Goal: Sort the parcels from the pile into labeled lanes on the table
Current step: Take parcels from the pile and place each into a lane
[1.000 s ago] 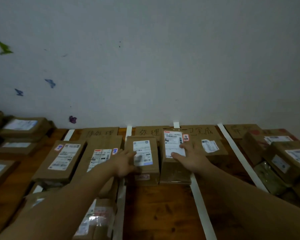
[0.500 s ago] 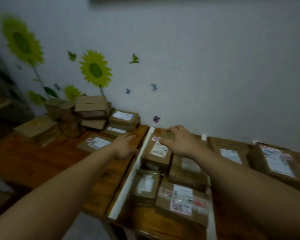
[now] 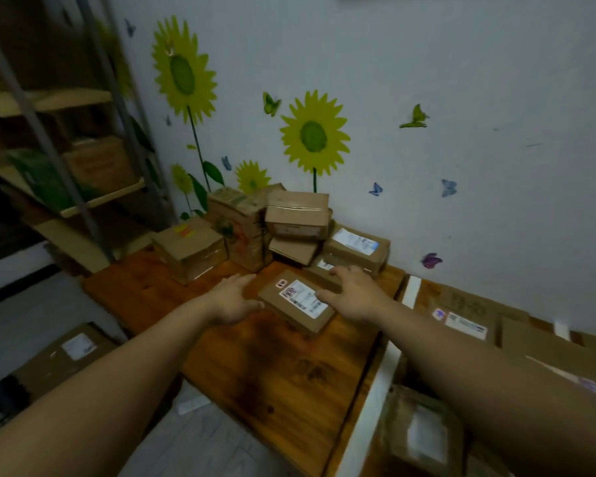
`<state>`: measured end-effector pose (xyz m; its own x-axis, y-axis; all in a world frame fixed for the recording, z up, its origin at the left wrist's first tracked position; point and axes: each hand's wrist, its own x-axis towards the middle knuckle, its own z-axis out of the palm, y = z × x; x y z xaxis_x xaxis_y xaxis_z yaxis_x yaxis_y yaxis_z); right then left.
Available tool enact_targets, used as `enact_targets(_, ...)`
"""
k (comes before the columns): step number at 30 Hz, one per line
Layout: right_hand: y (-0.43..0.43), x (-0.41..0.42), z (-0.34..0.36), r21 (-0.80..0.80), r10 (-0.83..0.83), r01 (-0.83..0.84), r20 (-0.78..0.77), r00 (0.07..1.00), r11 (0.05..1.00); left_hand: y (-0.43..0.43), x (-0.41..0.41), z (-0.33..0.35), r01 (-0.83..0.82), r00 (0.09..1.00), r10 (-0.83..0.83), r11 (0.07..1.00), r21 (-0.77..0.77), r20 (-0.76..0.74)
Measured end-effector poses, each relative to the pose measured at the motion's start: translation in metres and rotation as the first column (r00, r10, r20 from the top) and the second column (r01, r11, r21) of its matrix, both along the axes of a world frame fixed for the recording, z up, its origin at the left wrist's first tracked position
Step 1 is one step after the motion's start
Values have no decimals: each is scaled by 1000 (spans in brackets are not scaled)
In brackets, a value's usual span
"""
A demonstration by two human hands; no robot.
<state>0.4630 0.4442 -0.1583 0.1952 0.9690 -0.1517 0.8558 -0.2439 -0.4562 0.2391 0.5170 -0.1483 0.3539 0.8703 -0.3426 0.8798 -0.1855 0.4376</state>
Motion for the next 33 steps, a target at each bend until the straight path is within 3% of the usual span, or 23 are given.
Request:
enact_targets(6, 84, 3, -42, -92, -41, 34, -82, 996, 995, 89, 6, -18, -44, 999, 46, 995, -87, 20)
enact_targets(10, 120, 11, -80, -174, -164, 139, -137, 977, 975, 136, 18, -46, -38, 999, 44, 985, -169, 28)
enact_targets(15, 118, 1, -133, -296, -325, 228, -343, 881, 928, 170, 39, -86, 31, 999, -23, 957, -287, 32)
enact_targets(17, 112, -9, -143, -310, -401, 280, -460, 792, 909, 181, 46, -103, 53, 997, -34, 944, -326, 66)
enact_targets(19, 108, -19, -149, -286, -463, 364, -564, 684, 886, 189, 51, -121, 71, 994, -39, 940, -333, 102)
enact_targets(24, 97, -46, -151, -230, -538, 513, -588, 604, 827, 195, 51, -149, 100, 979, -17, 908, -408, 203)
enact_targets(30, 95, -71, -133, -128, -704, 776, -530, 473, 618, 201, 30, -133, 114, 925, 61, 897, -427, 375)
enact_targets(33, 94, -82, -103, 18, -708, 820, -493, 505, 572, 195, 30, -106, 161, 840, 64, 918, -361, 538)
